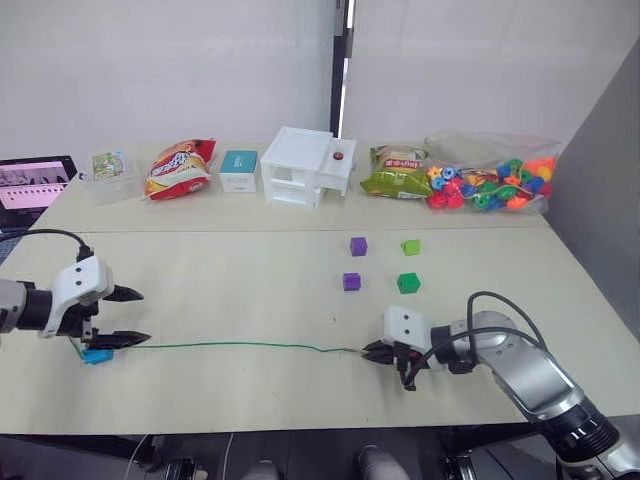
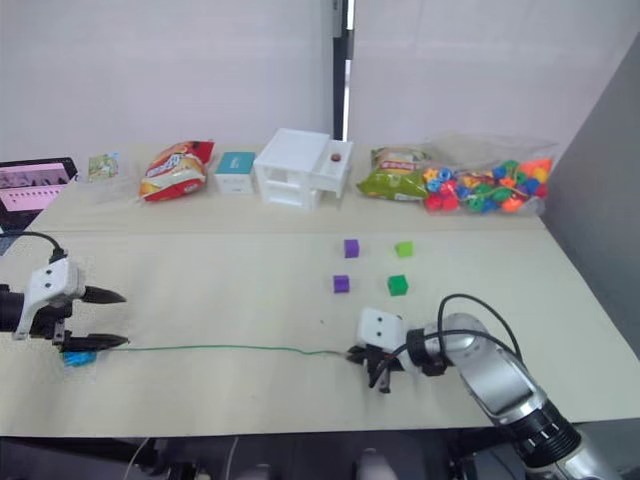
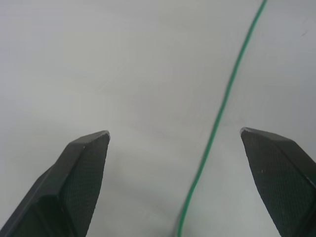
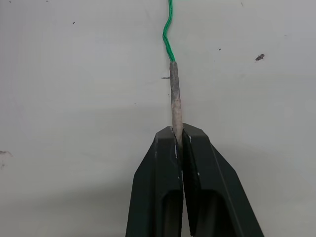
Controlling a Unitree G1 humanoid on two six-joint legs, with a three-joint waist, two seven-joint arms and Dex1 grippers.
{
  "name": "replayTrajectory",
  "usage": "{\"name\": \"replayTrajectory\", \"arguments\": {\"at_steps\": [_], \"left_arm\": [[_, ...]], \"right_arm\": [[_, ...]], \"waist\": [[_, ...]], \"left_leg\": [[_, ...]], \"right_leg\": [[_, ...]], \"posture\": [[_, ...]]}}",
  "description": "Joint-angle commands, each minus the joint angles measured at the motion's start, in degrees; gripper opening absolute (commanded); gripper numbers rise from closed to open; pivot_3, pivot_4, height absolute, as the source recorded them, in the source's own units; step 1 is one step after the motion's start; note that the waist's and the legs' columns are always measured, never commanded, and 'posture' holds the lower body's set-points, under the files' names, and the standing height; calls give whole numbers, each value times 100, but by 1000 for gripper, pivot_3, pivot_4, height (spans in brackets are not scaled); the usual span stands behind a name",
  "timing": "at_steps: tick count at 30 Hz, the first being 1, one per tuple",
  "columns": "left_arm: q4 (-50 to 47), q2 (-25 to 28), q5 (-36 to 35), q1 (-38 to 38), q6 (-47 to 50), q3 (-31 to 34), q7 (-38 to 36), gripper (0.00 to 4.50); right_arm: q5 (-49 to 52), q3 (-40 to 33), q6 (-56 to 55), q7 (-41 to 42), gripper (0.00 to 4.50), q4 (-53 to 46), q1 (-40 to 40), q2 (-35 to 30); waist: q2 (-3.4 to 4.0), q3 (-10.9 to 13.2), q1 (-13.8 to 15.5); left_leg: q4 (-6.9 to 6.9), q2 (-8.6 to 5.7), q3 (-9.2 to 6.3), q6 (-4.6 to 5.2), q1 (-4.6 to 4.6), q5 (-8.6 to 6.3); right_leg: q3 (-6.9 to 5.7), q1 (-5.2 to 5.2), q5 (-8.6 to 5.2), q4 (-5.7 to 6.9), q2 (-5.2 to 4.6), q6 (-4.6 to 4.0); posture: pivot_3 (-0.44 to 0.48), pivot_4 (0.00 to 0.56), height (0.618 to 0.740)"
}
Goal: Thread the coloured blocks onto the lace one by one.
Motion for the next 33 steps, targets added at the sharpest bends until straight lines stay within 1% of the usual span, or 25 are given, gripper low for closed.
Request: {"name": "replayTrajectory", "arguments": {"at_steps": [1, 4, 5, 6, 8, 11, 12, 15, 18, 25, 28, 29, 30, 33], "left_arm": [[-1643, -33, -767, 267, 1233, 75, 61, 4462], [-2809, -548, -989, 337, 1764, -272, 575, 4462], [-3135, -869, -942, 266, 1873, -555, 803, 4462], [-3348, -1084, -903, 216, 1956, -744, 963, 4462], [-3470, -1493, -668, 40, 2029, -1062, 1303, 4462], [-3384, -2045, -181, -246, 1882, -1660, 1689, 4462], [-3279, -2208, 11, -313, 1738, -1874, 1746, 4462], [-2873, -2574, 369, -525, 1422, -2242, 1806, 4462], [-2580, -2855, 390, -727, 1362, -2321, 1782, 4462], [-2242, -3215, 480, -938, 1243, -2464, 1747, 4462], [-2223, -3298, 524, -936, 1243, -2496, 1738, 3598], [-2216, -3310, 545, -930, 1233, -2510, 1726, 3371], [-2200, -3319, 566, -924, 1215, -2523, 1721, 2968], [-2149, -3331, 597, -909, 1181, -2543, 1717, 1969]], "right_arm": [[36, 44, 211, -34, 0, -287, -246, 130], [-31, 177, 432, -90, 0, -320, -429, 253], [-87, 246, 530, -150, 0, -309, -519, 311], [-126, 293, 602, -192, 0, -301, -582, 351], [-177, 369, 700, -237, 0, -264, -694, 414], [-256, 486, 824, -279, 0, -272, -817, 440], [-276, 510, 868, -291, 0, -291, -842, 445], [-318, 565, 950, -317, 0, -297, -911, 467], [-327, 586, 1012, -341, 0, -348, -915, 466], [-286, 550, 1133, -430, 0, -476, -846, 462], [-267, 537, 1174, -457, 0, -520, -834, 468], [-260, 535, 1183, -465, 0, -531, -829, 467], [-255, 536, 1192, -475, 0, -538, -827, 471], [-247, 545, 1207, -499, 0, -555, -817, 477]], "waist": [[1, 0, -8], [1, 0, 2], [0, 0, 6], [0, 0, 16], [-4, 0, 21], [-5, -1, 30], [-5, -1, 29], [-5, -1, 15], [-5, -1, 13], [-5, -1, 25], [-5, -1, 25], [-4, -1, 23], [-5, -1, 17], [-5, -1, 19]], "left_leg": [[0, 1, 0, 0, 0, 0], [0, 0, 0, 0, 2, 0], [1, 0, 0, 0, 2, 0], [4, 0, 0, 0, 1, 0], [8, -3, -1, -1, -2, 0], [10, -4, -4, 0, -4, 0], [10, -4, -4, -1, -4, 0], [9, -6, -3, 0, -3, 0], [9, -5, -5, 0, -5, 0], [10, -7, -6, 0, -4, 0], [11, -7, -6, 0, -5, 0], [11, -7, -6, 0, -5, 0], [10, -7, -6, 0, -5, 0], [11, -7, -6, 0, -4, 0]], "right_leg": [[0, 0, 0, -1, 0, 0], [1, 2, 0, 1, 0, 0], [1, 4, 0, 0, 0, 1], [1, 4, 0, 0, 0, 0], [2, 5, 0, -1, -2, 0], [1, 3, 1, 0, -1, -1], [1, 3, 1, 0, -1, -1], [2, 4, 1, -2, -1, -1], [2, 0, 1, -2, 1, -1], [2, 3, 1, -2, -2, -1], [2, 4, 1, -3, -2, -1], [2, 3, 1, -3, -2, -1], [2, 3, 1, -3, -2, -1], [2, 3, 1, -2, -2, -1]], "posture": [[0, 150, 740], [0, 150, 740], [0, 150, 740], [0, 150, 740], [0, 150, 740], [0, 150, 740], [0, 150, 740], [0, 150, 740], [0, 150, 740], [0, 150, 740], [0, 150, 740], [0, 150, 740], [0, 150, 740], [0, 150, 740]]}}
